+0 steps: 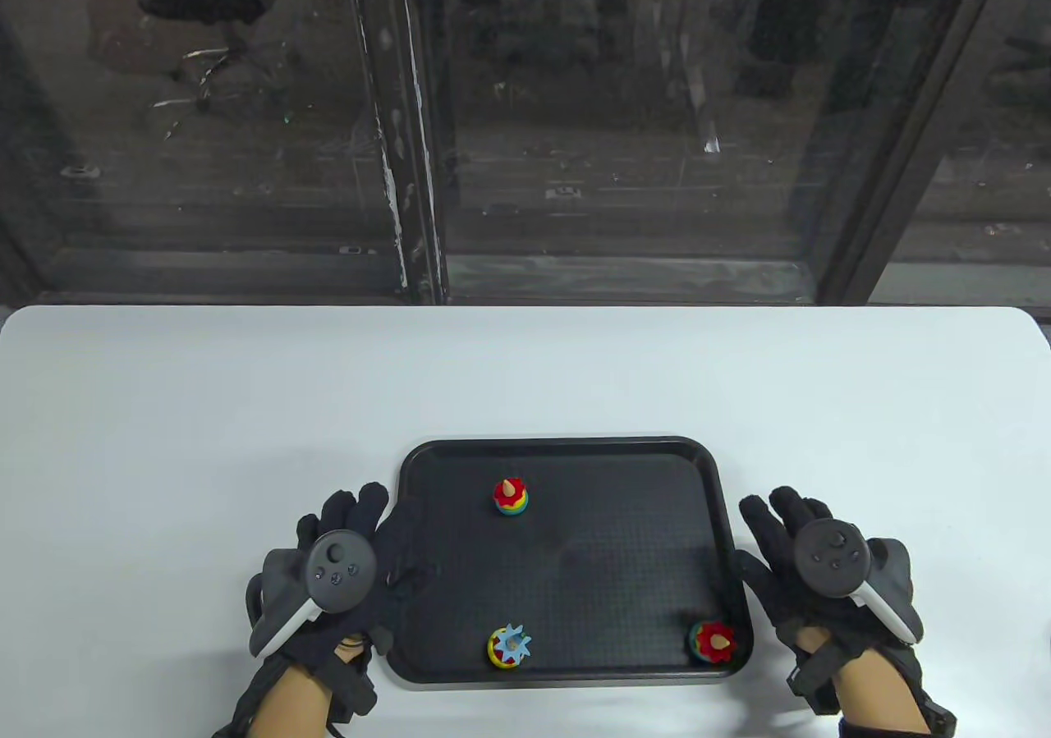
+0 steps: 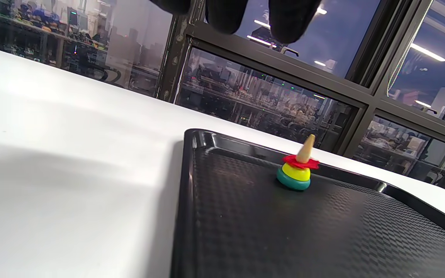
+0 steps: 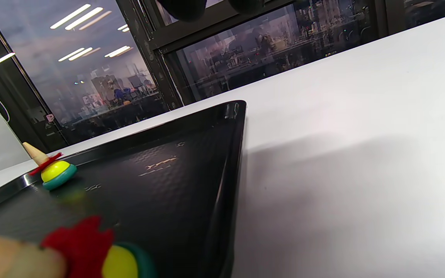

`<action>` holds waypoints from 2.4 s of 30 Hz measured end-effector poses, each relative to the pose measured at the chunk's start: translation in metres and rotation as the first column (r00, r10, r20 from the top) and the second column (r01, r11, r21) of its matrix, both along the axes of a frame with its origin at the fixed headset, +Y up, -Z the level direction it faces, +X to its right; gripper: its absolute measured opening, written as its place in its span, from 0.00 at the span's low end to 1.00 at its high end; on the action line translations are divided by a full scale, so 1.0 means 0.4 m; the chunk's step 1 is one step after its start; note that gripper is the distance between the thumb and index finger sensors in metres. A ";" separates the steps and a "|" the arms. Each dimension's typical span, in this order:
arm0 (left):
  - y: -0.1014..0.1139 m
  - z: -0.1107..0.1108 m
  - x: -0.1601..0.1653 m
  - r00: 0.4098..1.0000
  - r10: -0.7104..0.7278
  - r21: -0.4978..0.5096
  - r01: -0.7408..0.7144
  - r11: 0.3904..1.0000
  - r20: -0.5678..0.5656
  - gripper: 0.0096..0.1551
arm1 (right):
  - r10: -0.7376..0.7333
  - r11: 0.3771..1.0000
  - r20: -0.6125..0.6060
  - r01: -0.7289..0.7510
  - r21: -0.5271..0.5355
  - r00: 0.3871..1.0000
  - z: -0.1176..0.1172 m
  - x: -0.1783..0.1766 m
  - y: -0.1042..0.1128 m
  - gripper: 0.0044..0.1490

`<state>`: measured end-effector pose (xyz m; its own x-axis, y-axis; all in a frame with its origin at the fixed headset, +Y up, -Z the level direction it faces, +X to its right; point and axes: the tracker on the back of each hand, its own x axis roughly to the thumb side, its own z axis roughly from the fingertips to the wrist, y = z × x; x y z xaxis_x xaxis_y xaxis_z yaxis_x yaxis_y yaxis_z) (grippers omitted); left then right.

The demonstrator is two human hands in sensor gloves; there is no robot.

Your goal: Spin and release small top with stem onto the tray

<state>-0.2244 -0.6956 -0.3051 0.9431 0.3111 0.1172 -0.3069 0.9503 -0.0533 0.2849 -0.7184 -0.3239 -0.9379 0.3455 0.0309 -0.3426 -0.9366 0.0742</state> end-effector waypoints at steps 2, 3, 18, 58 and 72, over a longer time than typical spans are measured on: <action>0.000 0.000 -0.001 1.000 0.000 0.002 0.000 1.000 -0.003 0.53 | -0.003 1.000 0.002 0.003 0.003 1.000 0.000 0.000 0.000 0.53; 0.001 0.000 -0.001 1.000 0.000 0.005 0.000 1.000 -0.005 0.52 | -0.003 1.000 0.003 0.003 0.005 1.000 0.000 0.001 0.000 0.53; 0.004 0.000 -0.003 1.000 -0.005 0.025 0.005 1.000 -0.013 0.51 | -0.013 0.999 0.000 0.013 0.038 1.000 0.003 0.000 0.004 0.53; 0.003 -0.002 0.006 1.000 -0.022 -0.012 0.023 1.000 0.012 0.51 | -0.007 0.999 -0.018 0.008 0.034 1.000 0.006 -0.003 0.000 0.54; 0.002 -0.008 0.017 0.999 -0.018 -0.007 0.018 1.000 0.029 0.51 | -0.009 1.000 -0.048 0.008 -0.011 0.999 0.003 -0.013 -0.009 0.54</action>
